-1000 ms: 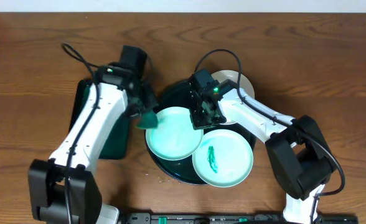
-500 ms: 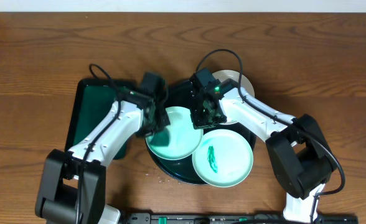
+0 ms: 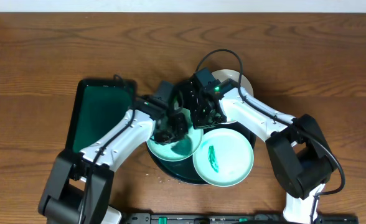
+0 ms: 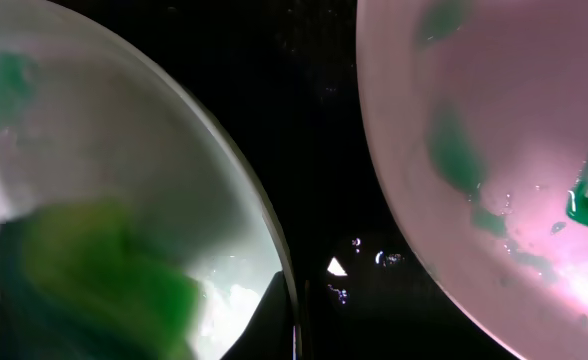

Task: Clean dirty plates on tray and stack at the side
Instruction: 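Scrub the left plate again with the sponge in the left gripper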

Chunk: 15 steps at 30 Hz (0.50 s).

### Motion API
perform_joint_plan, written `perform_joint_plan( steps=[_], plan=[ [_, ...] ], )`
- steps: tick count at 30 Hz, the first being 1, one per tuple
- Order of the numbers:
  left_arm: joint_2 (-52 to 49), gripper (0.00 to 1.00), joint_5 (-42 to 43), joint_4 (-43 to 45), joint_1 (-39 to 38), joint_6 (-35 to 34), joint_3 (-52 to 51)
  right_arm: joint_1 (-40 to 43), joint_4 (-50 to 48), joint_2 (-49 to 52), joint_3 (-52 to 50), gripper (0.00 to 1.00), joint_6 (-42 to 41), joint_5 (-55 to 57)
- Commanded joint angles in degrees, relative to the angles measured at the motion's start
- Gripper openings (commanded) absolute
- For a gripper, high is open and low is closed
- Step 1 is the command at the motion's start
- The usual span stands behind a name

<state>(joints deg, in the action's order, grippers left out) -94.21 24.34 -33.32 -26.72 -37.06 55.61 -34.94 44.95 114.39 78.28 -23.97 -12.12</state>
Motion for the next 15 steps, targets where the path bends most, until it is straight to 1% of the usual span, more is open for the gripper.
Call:
perform_joint_plan(
  steps=[1,8,11,12,15],
  plan=[
    [-0.15,0.07,-2.54,0.68,0.02,1.01,-0.66,0.57,0.2,1.29,0.61,0.01,-1.29,1.07],
    [-0.15,0.07,-14.51,0.22,1.7,1.36,-0.66,0.57,0.5,1.29,0.61,0.01,-1.27,1.07],
    [-0.15,0.07,-23.71,0.22,1.79,4.09,-0.66,0.57,0.5,1.29,0.61,0.01,-1.27,1.09],
    [-0.15,0.07,-29.2,0.24,1.79,4.52,-0.66,0.57,0.52,1.29,0.61,0.01,-1.27,1.09],
    [-0.15,0.07,-34.49,0.46,1.79,5.53,-0.63,0.57,0.5,1.29,0.61,0.01,-1.27,1.11]
  ],
)
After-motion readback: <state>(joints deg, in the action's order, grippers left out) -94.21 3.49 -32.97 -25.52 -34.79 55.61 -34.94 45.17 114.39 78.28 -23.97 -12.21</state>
